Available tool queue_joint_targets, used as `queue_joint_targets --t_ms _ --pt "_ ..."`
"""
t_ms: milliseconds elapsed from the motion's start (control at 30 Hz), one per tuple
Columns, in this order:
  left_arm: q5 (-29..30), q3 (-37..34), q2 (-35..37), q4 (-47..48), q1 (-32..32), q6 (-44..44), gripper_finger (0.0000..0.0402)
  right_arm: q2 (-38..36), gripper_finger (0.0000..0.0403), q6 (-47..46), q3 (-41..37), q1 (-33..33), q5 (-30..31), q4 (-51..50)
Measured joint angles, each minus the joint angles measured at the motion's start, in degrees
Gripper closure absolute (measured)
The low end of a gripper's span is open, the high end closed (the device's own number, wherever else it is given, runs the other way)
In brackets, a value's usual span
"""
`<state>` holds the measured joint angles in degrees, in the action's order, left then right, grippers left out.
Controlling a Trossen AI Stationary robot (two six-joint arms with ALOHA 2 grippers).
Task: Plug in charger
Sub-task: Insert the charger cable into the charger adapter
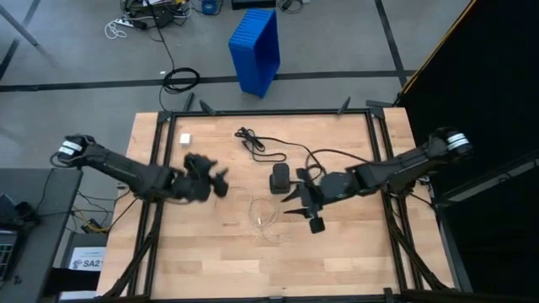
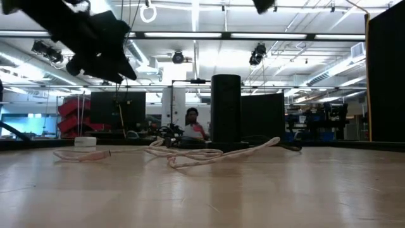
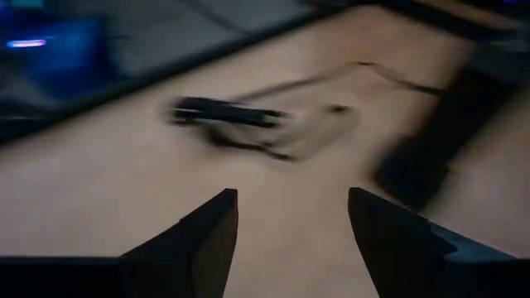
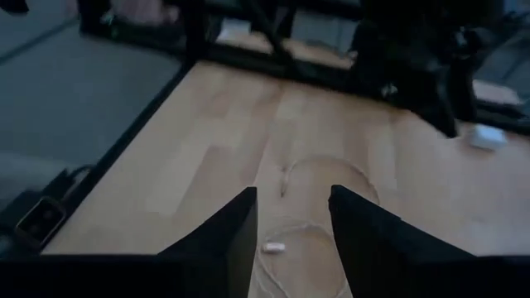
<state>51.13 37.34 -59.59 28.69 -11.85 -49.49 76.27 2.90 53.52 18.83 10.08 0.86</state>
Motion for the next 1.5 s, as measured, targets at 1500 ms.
queue_joint_targets --t_ms 1500 --pt "-33.5 8.8 -24.6 13.2 66.0 21.1 0.0106 -4.3 0.0289 1.8 -13.9 8.9 5.4 17.0"
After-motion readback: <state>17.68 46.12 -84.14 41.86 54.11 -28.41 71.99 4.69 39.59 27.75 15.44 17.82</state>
